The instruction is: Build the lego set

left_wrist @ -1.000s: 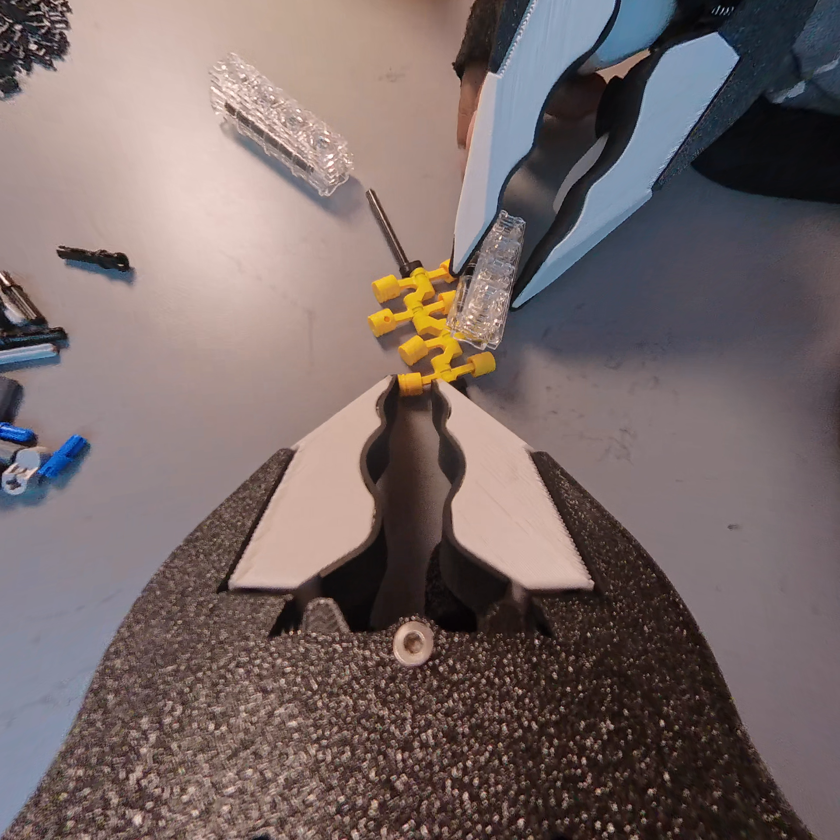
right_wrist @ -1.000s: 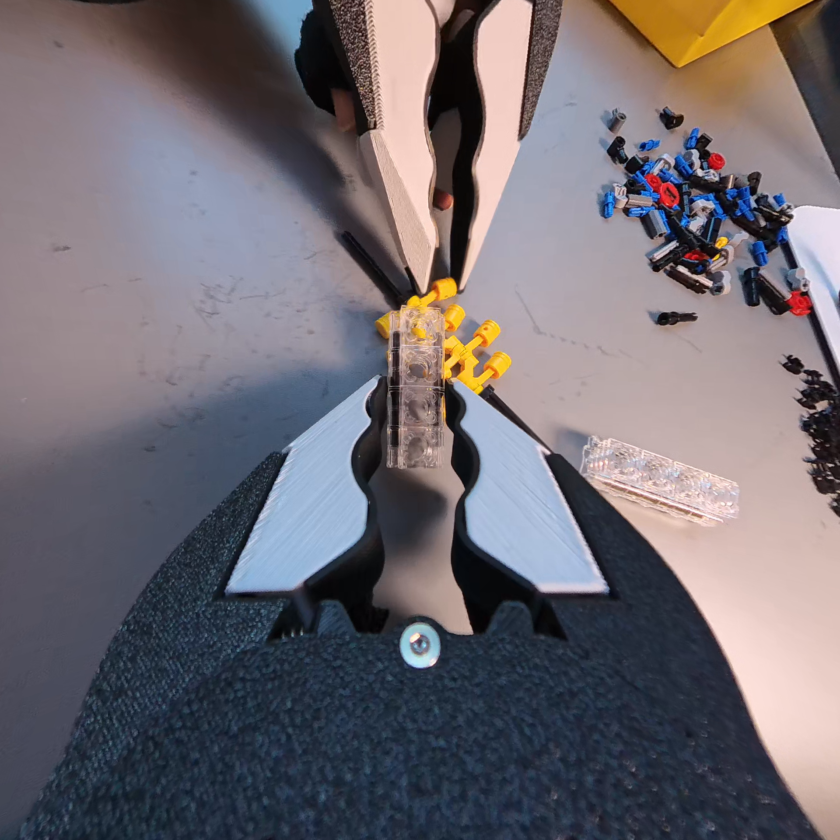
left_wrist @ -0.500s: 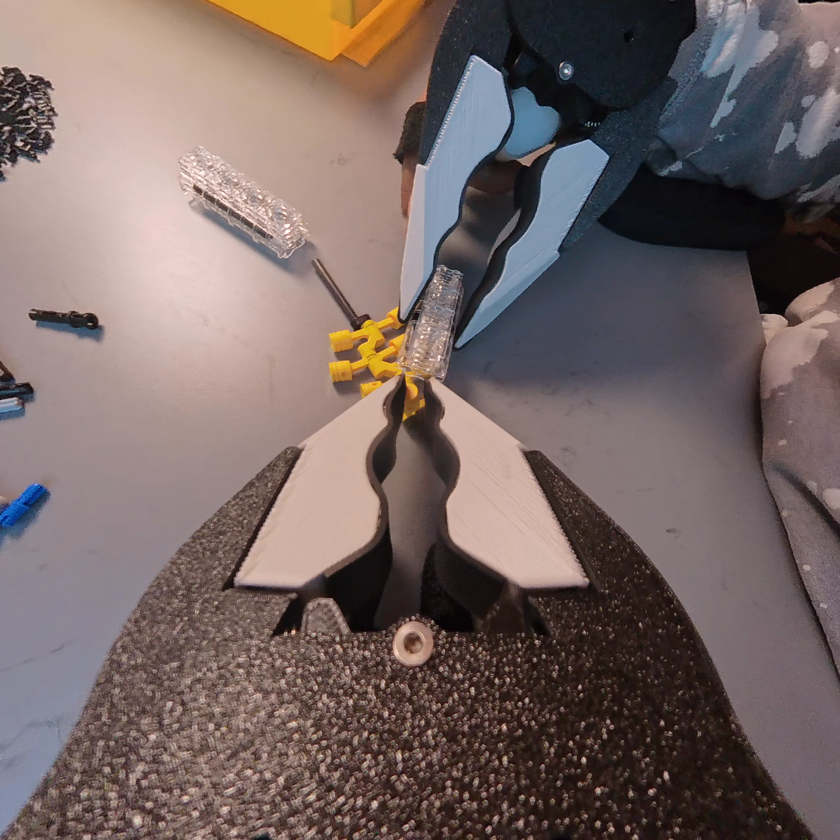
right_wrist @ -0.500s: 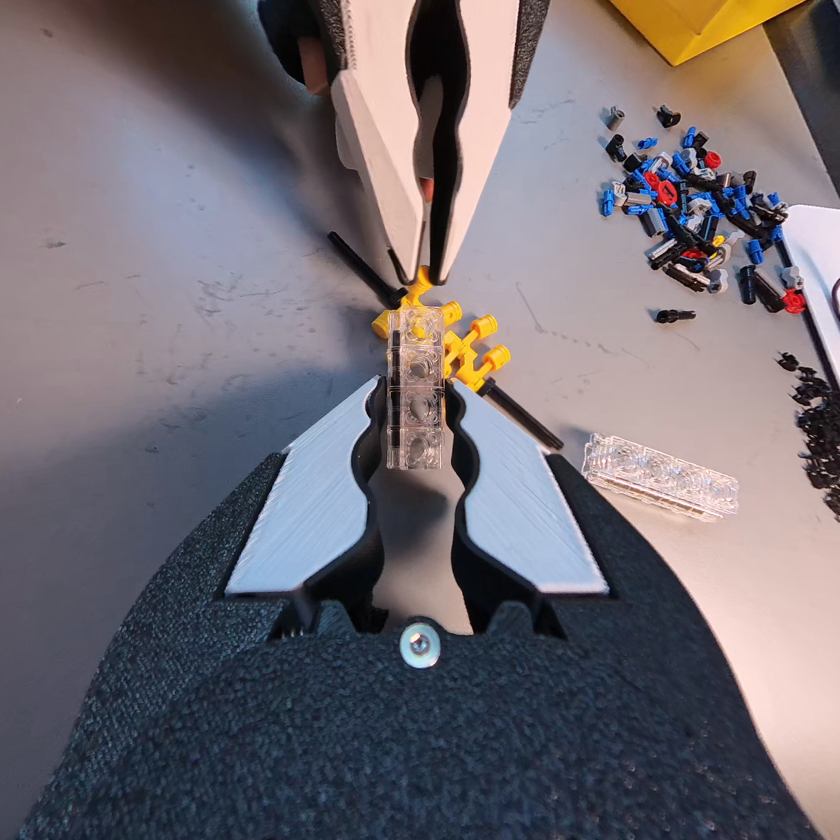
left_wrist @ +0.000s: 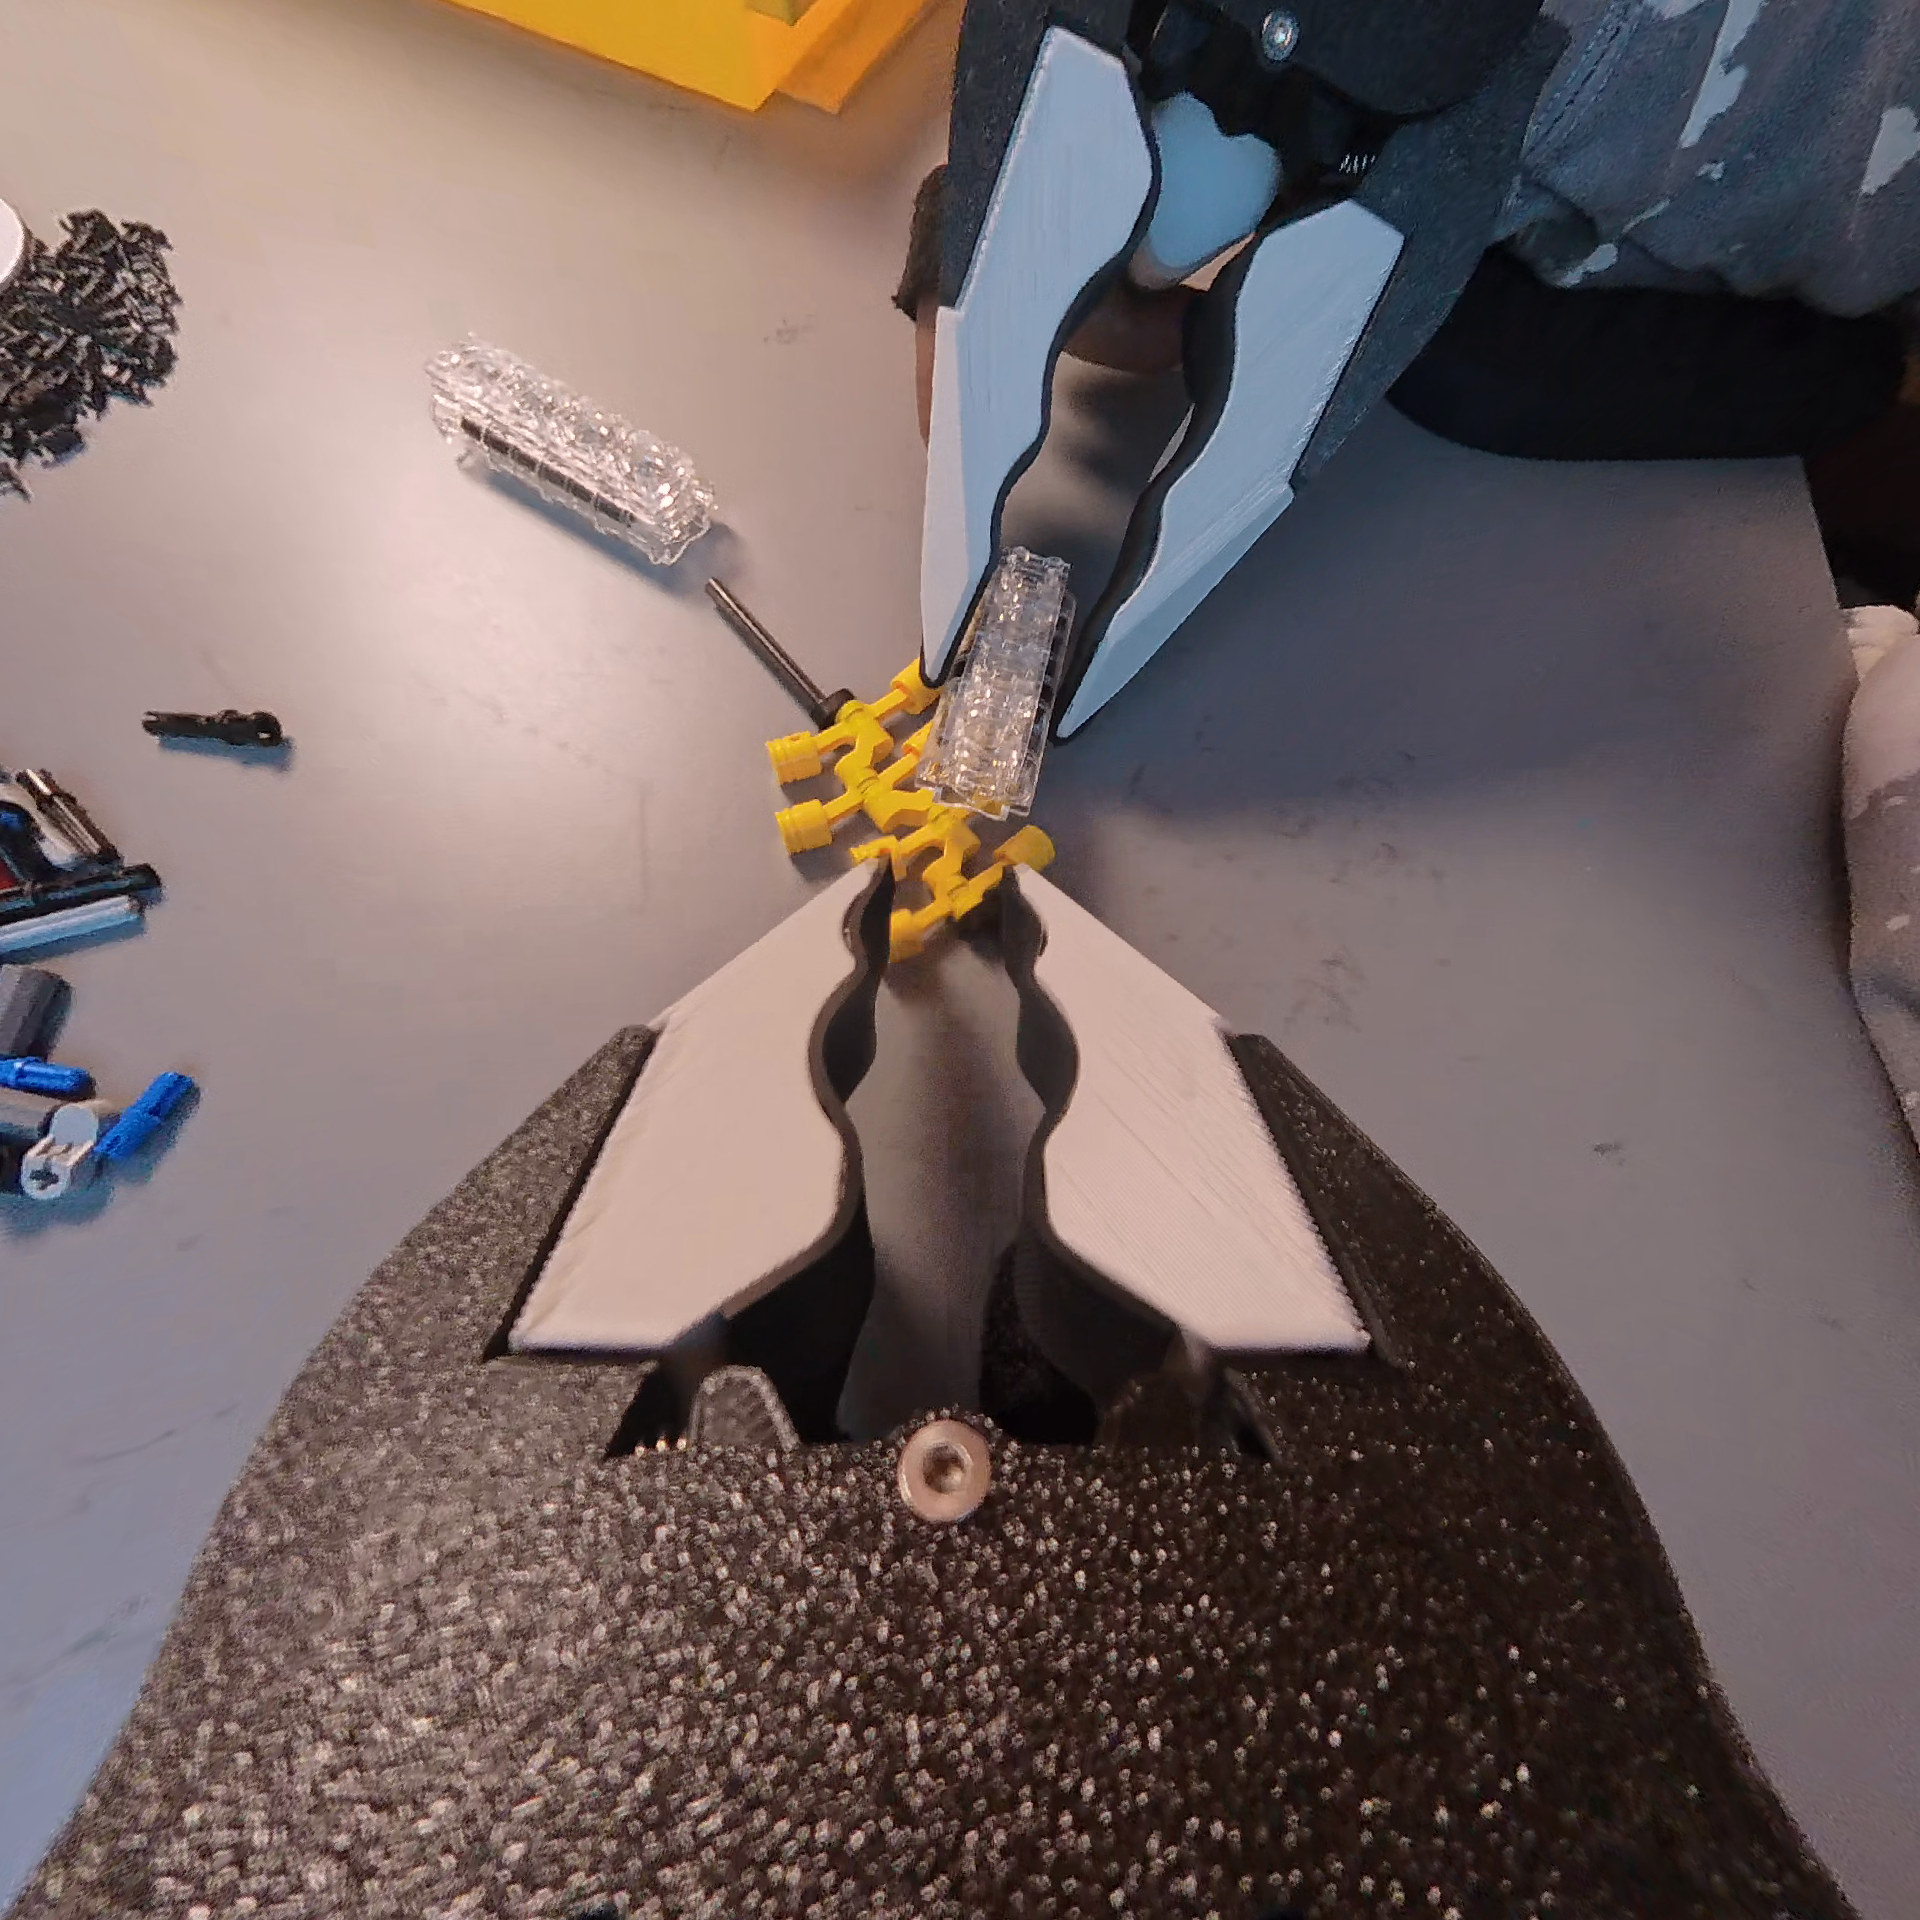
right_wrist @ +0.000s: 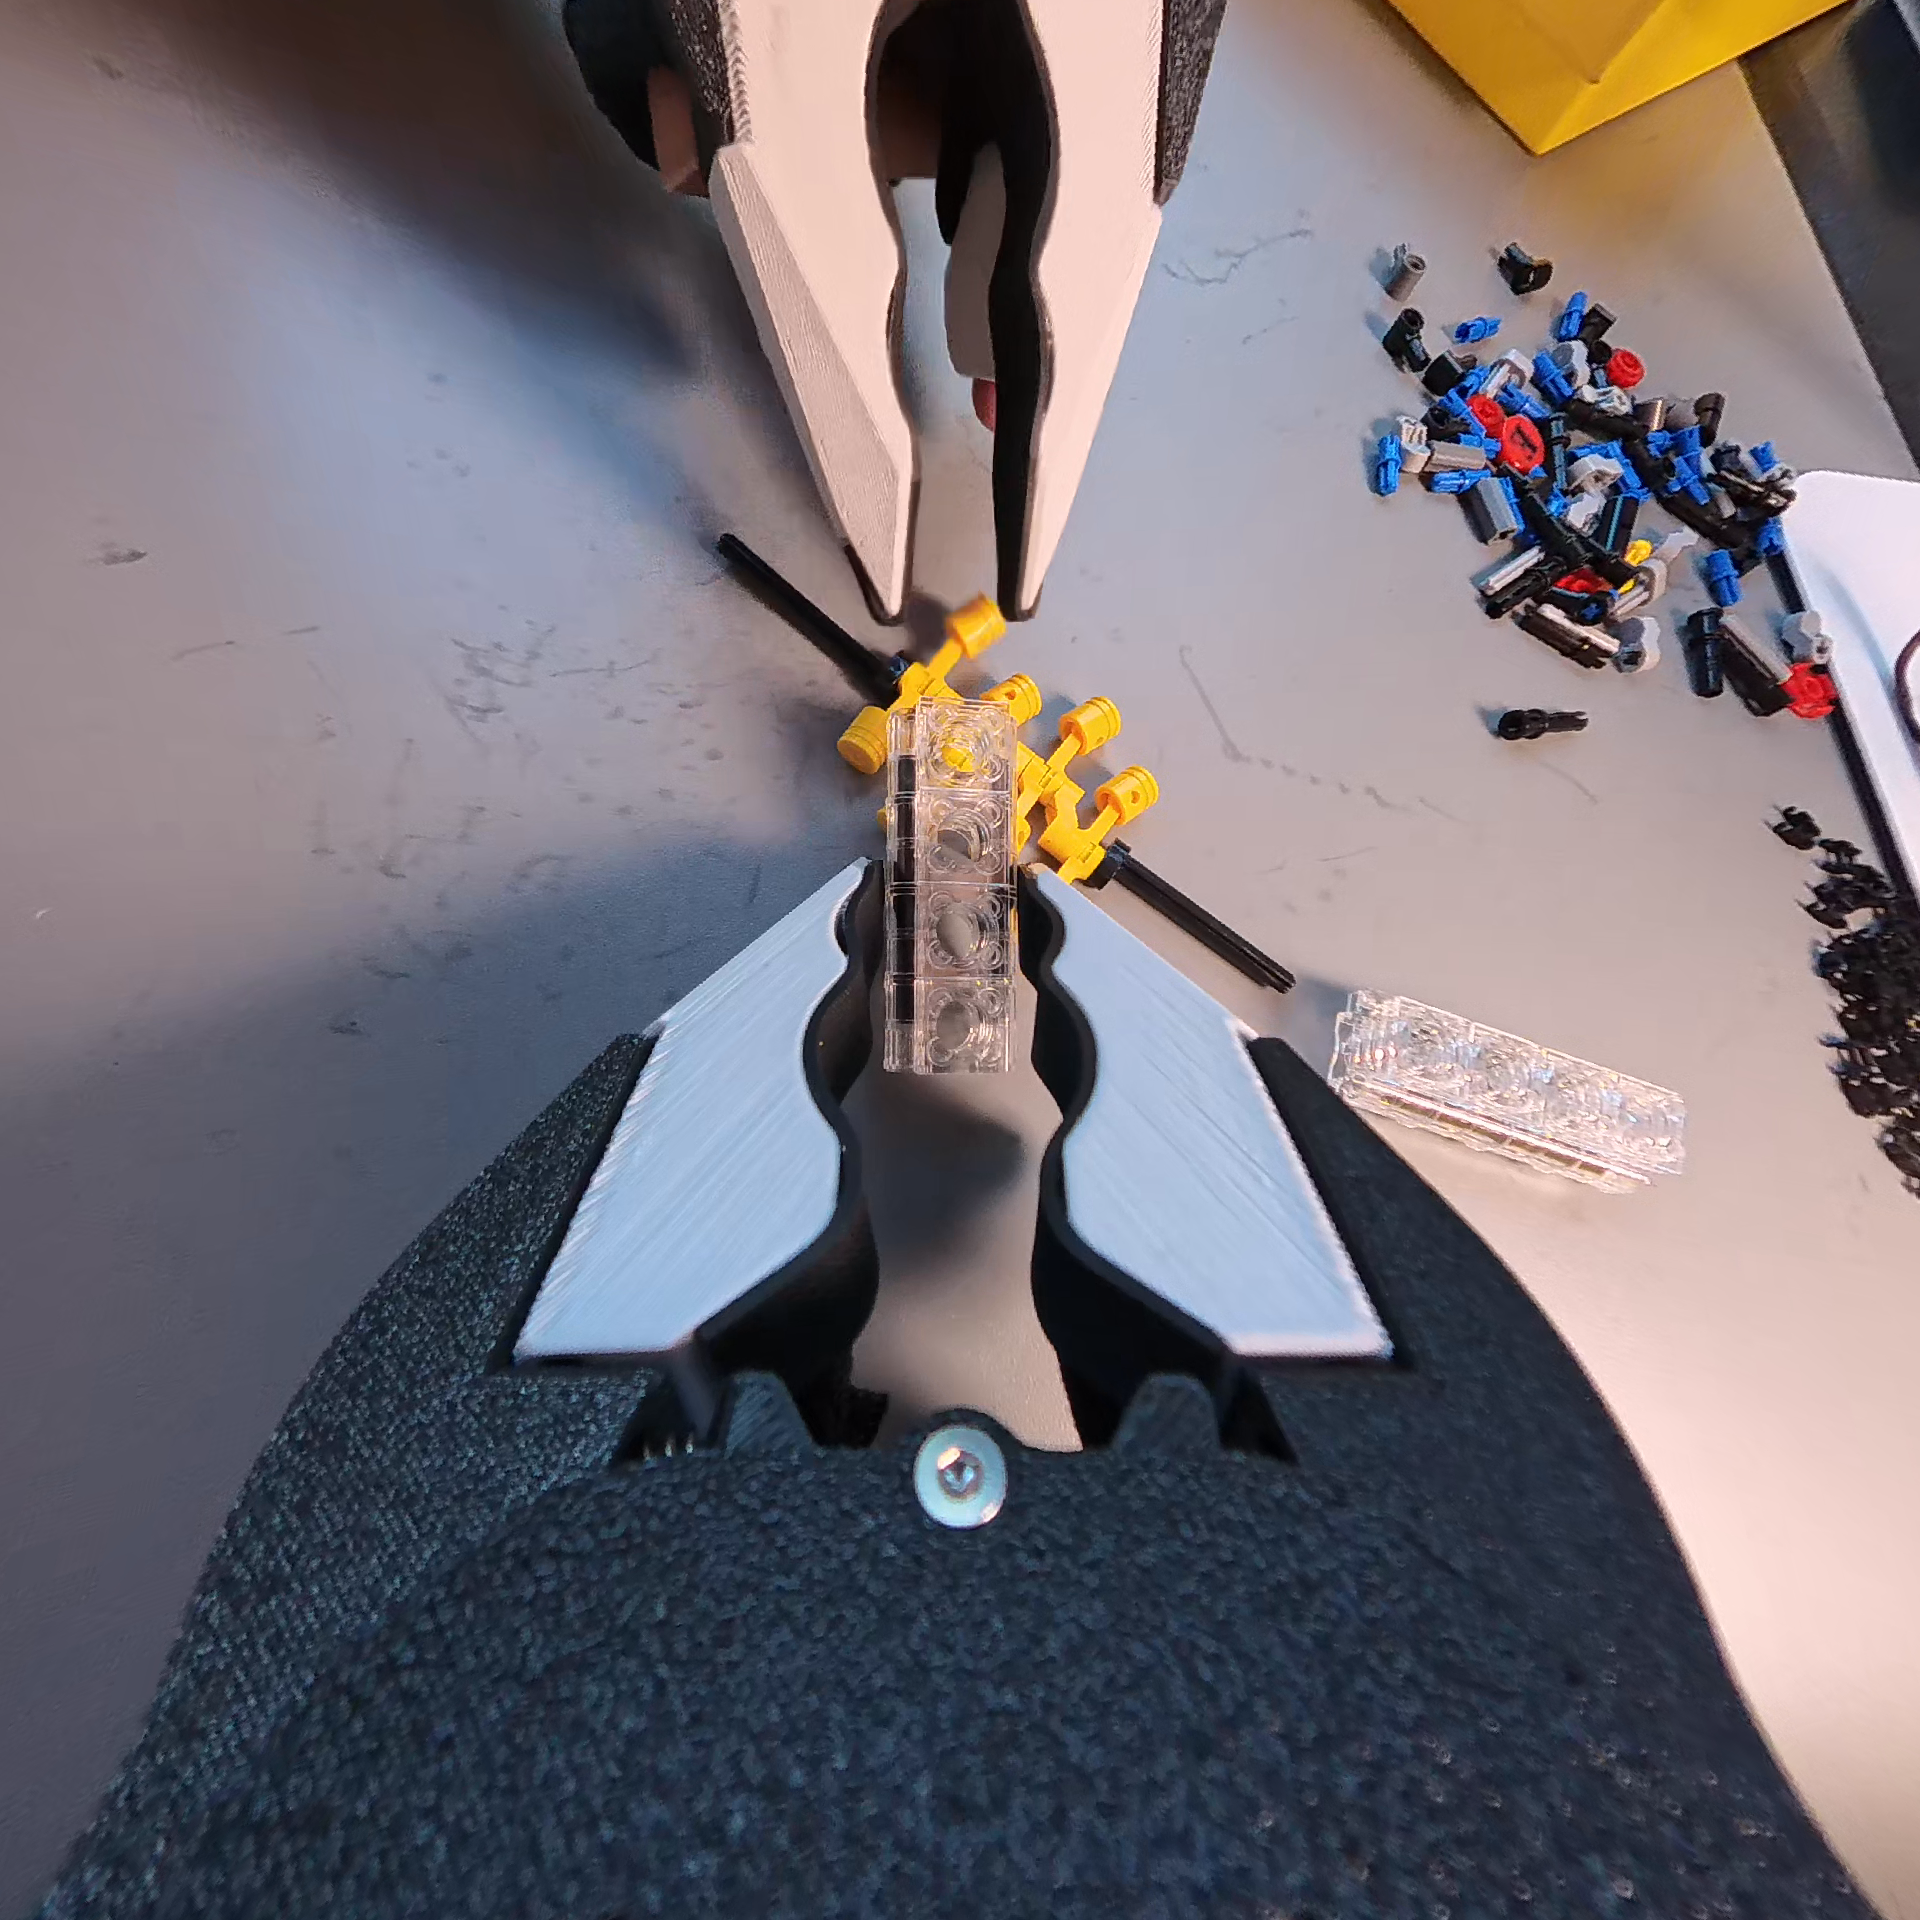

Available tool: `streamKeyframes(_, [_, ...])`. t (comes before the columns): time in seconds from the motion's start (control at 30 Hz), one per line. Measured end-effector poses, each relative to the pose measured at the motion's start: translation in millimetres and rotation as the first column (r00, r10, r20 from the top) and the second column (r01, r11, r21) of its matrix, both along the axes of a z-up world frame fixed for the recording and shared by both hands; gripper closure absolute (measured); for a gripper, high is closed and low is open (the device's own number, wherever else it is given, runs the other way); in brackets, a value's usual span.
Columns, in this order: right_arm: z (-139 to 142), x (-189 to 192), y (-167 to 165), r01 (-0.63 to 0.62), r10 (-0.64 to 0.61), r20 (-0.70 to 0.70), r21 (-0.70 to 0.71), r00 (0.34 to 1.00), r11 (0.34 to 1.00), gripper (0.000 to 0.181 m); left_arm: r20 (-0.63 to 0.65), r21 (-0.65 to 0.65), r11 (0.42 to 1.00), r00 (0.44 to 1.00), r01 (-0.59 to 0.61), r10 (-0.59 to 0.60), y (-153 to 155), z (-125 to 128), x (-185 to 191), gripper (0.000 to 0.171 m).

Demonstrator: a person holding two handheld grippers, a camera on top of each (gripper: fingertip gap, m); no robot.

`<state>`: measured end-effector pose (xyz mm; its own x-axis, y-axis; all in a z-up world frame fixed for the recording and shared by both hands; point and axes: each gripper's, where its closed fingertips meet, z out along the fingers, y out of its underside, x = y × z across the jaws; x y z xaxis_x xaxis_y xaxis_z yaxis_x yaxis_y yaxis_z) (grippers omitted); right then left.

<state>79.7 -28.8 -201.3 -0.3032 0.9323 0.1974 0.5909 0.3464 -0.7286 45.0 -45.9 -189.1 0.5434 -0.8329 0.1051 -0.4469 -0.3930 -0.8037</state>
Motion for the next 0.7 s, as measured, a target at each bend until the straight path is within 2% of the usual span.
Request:
streamKeyframes(0.13, [0.0,0.0,0.0,0.000,0.000,0.000,0.000,1.000,1.000,0.156,-0.055,-0.017,1.000,0.998,-0.010,0.009,0.3,-11.0,-4.0,0.152])
streamKeyframes(0.3, [3.3,0.5,1.1,0.005,-0.005,-0.016,-0.006,1.000,1.000,0.156,-0.051,-0.010,1.000,0.999,0.008,-0.008,-4.1,-2.4,-2.1,0.152])
streamKeyframes(0.47, [12.4,3.9,15.2,0.057,-0.058,-0.052,-0.031,0.997,0.998,0.156,-0.167,0.004,0.998,0.984,0.058,-0.056,-16.2,-12.6,2.5,0.154])
streamKeyframes(0.53, [12.2,6.8,22.7,0.081,-0.081,-0.047,-0.017,0.996,0.997,0.156,-0.210,0.008,0.998,0.976,0.069,-0.066,-18.1,-20.5,-1.9,0.157])
streamKeyframes(0.57, [12.8,7.8,25.4,0.089,-0.090,-0.048,-0.015,0.995,0.996,0.156,-0.207,0.003,0.997,0.976,0.071,-0.069,-18.7,-20.9,-3.3,0.163])
streamKeyframes(0.7, [17.5,9.7,31.7,0.109,-0.110,-0.065,-0.008,0.992,0.994,0.156,-0.214,-0.012,0.996,0.973,0.090,-0.091,-21.4,-21.5,-10.8,0.166])
